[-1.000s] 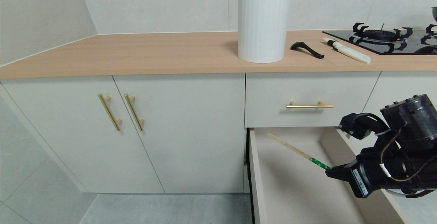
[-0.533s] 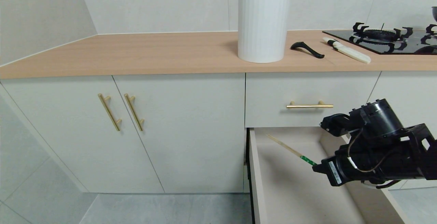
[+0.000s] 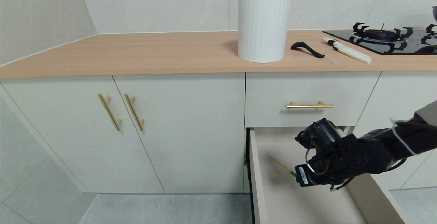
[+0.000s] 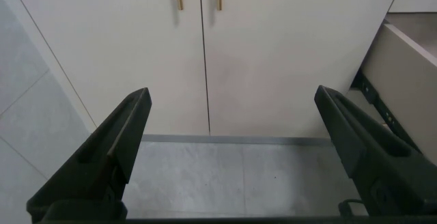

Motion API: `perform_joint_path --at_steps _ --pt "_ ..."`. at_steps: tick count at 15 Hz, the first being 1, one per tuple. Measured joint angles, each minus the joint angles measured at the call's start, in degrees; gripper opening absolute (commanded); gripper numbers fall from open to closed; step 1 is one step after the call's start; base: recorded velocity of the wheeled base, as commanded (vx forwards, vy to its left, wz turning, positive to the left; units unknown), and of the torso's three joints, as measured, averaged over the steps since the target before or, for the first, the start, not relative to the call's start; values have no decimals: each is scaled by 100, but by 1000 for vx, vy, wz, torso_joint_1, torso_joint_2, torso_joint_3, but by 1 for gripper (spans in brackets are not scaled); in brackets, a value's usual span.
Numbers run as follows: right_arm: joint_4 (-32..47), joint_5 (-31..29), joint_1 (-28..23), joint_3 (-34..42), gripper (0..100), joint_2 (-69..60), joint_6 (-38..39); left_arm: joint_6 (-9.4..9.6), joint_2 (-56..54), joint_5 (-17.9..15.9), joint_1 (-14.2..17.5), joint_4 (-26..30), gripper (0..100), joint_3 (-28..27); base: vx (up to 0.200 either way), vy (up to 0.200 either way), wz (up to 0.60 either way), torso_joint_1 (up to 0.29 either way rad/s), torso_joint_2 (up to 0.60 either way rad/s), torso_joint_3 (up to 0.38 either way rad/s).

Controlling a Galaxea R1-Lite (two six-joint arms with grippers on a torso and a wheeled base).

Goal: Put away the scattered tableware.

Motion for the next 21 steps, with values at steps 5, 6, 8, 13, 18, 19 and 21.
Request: perform_joint_path --at_steps 5,6,8,13,18,19,21 --pt "-117 -10 48 -234 0 824 318 2 0 -2 0 0 100 0 0 0 0 0 0 0" --pt "-201 -10 96 -238 0 951 378 0 0 -2 0 0 100 0 0 0 0 0 0 0" --pt "-290 -24 177 -245 0 1174 516 0 0 0 0 0 100 0 0 0 0 0 0 0" --pt "-350 -377 212 -297 0 1674 532 2 0 -2 0 0 100 0 0 0 0 0 0 0" --pt "-350 -396 213 -317 0 1816 529 0 0 0 0 0 100 0 0 0 0 0 0 0" --pt "-350 -394 213 -317 0 1822 532 0 0 -2 0 0 100 0 0 0 0 0 0 0" --pt "-350 -394 213 -312 0 1831 532 0 0 2 0 0 100 0 0 0 0 0 0 0"
